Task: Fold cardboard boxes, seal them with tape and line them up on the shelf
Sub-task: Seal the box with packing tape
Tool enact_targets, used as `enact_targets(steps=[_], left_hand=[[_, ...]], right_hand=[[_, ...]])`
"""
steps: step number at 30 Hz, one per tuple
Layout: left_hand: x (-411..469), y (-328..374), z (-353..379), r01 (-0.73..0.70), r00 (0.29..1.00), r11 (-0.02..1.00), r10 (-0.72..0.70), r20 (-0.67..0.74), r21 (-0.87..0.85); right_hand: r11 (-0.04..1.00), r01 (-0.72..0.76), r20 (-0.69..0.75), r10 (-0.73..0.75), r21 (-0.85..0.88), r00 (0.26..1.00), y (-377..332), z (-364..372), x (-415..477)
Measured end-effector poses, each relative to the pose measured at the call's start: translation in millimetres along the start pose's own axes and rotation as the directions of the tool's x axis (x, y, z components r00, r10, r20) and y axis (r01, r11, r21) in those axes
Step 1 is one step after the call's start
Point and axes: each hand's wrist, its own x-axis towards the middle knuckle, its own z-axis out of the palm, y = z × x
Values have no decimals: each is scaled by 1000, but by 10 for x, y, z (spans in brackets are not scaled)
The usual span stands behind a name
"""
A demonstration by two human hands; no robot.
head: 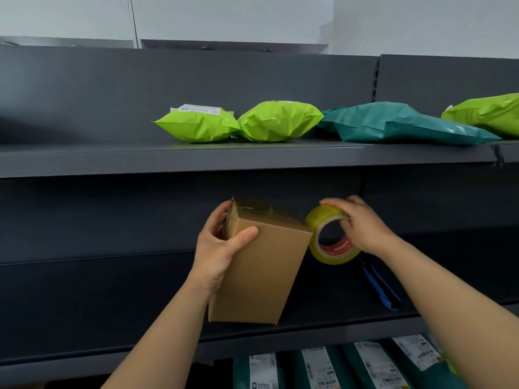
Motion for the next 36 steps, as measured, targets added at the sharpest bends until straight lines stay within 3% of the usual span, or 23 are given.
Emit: enact_targets(steps=[9, 18, 22, 24, 26, 29, 31, 36], left_hand=[[3, -117, -138, 19, 999, 998, -21, -24, -52], [-81, -142, -248, 39, 999, 997, -41, -22, -64], [-147, 1, -357, 86, 996, 994, -88, 35, 67], [-109, 119, -345, 100, 994, 967, -107, 15, 235], [-41, 220, -313, 66, 998, 878, -55, -37, 475], [88, 320, -375, -91, 996, 552, 46, 79, 829], [146, 408, -431, -133, 987, 363, -37, 157, 922], [142, 559, -246, -171, 956, 137, -217, 198, 976]], right_hand=[[1000, -14, 125, 16, -15, 992, -50, 215, -53], [997, -56, 146, 48, 54, 988, -163, 430, -121], [999, -36, 142, 30, 39, 989, -298, 494, -97], [1000, -27, 158, 25, 13, 987, -353, 494, -76], [999, -32, 168, 32, -1, 985, -389, 493, -78], [999, -36, 168, 38, -13, 985, -440, 498, -96], [999, -28, 169, 32, -23, 985, -482, 501, -98], [998, -39, 162, 48, -54, 986, -529, 509, -103]])
